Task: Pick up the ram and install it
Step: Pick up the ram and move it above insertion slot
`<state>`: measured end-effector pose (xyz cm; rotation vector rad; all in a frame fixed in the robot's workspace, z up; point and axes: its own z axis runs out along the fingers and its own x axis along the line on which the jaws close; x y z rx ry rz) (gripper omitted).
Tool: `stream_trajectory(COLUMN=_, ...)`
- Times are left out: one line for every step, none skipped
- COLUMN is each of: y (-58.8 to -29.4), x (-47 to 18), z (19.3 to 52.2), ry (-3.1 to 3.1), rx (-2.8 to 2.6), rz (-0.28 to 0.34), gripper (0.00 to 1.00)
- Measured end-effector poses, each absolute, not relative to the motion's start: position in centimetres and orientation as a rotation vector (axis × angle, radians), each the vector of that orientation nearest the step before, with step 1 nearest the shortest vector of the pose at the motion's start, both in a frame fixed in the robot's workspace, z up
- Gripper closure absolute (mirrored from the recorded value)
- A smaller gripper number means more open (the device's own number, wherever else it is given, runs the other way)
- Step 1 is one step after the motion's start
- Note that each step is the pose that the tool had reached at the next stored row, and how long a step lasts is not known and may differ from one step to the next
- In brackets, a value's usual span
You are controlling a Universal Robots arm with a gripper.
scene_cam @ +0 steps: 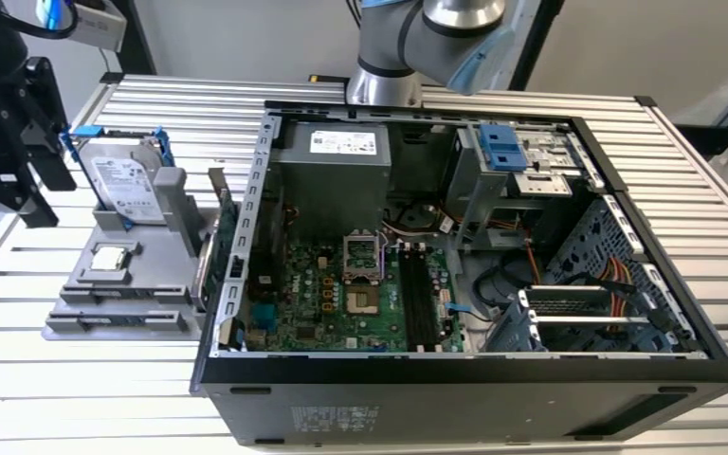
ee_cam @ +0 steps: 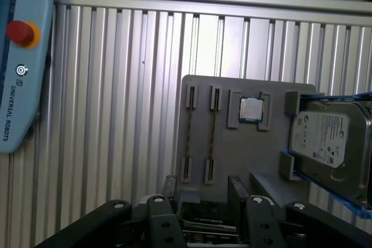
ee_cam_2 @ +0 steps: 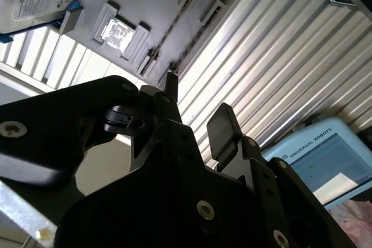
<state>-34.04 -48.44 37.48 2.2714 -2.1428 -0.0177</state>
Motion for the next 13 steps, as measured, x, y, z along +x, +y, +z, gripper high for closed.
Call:
stream_trajectory(y=-48.44, x=-34.04, z=37.42, ry=-2.143, rx=2.271, rz=-0.018, gripper=0.00)
stream_trajectory(y=-48.44, x=-34.04, z=37.37, ry=-2.143, rx=2.271, rz=-0.018, gripper=0.00)
stream_trajectory(y=-48.44, x=-34.04, z=37.32, ry=-2.143, rx=2.271, rz=-0.018, gripper=0.00)
stream_trajectory(y=-48.44, x=-34.04, z=37.27, ry=-2.143, rx=2.271, rz=-0.018, gripper=0.00)
stream_trajectory(y=-48.44, x=-34.04, z=37.22, ry=-2.143, rx=2.271, rz=-0.018, gripper=0.00)
stream_trajectory(y=-48.44, x=-34.04, z=37.16, ry=-2.143, rx=2.271, rz=-0.018, gripper=0.00)
stream_trajectory(y=-48.44, x=-34.04, z=37.11, ry=-2.143, rx=2.271, rz=-0.018, gripper=0.00)
stream_trajectory(y=-48.44, x=-34.04, z=36.74, ry=-2.143, rx=2.271, rz=-0.018, gripper=0.00)
stream_trajectory(y=-48.44, x=-34.04, z=36.69, ry=-2.143, rx=2.271, rz=-0.018, gripper=0.00)
stream_trajectory(y=-48.44, x=-34.04, z=36.64, ry=-2.143, rx=2.271, rz=-0.018, gripper=0.00)
stream_trajectory(y=-48.44, x=-34.04, z=36.58, ry=-2.143, rx=2.271, rz=-0.018, gripper=0.00)
stream_trajectory(y=-48.44, x=-34.04, z=36.52, ry=-2.143, rx=2.271, rz=-0.018, gripper=0.00)
stream_trajectory(y=-48.44, x=-34.04, z=36.47, ry=-2.143, rx=2.271, rz=-0.018, gripper=0.00)
